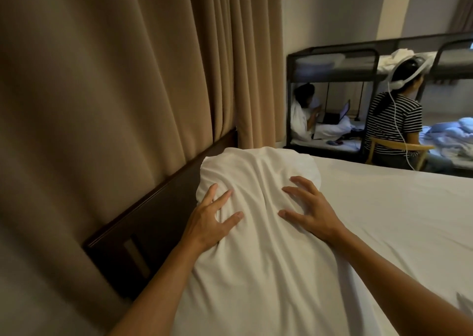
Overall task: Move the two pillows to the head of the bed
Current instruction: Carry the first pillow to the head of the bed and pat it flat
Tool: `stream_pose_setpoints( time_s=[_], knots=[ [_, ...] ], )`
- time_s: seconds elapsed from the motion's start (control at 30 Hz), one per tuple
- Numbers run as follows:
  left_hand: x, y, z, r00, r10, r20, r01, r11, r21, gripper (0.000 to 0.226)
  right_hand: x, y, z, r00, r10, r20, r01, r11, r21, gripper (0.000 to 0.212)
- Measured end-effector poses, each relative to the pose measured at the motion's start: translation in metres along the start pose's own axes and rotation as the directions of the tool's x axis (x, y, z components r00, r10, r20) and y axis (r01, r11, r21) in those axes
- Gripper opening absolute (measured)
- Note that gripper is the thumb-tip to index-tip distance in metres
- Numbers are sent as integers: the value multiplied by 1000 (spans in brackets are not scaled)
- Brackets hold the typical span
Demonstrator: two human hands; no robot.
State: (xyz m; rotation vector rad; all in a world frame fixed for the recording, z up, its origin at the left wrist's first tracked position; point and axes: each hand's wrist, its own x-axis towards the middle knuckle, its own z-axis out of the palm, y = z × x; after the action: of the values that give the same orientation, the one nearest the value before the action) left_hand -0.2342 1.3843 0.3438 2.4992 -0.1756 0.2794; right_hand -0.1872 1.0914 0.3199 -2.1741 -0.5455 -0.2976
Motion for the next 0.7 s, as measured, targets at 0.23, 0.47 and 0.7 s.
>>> stream_pose_setpoints(
  time_s=[0.23, 0.47, 0.7],
  knots=[
    [73, -38, 17, 996, 70, 51, -68, 997, -49, 73, 41, 26, 19, 997, 63, -55, -66, 996, -60, 66],
    [153, -81, 36, 980, 151, 128, -133, 980, -145, 71, 87, 47, 40, 980, 174, -98, -185, 976, -112, 72],
    [234, -103, 38, 950, 257, 177, -211, 947, -244, 75, 134, 52, 47, 950, 245, -192, -278, 946, -167, 69]
  ],
)
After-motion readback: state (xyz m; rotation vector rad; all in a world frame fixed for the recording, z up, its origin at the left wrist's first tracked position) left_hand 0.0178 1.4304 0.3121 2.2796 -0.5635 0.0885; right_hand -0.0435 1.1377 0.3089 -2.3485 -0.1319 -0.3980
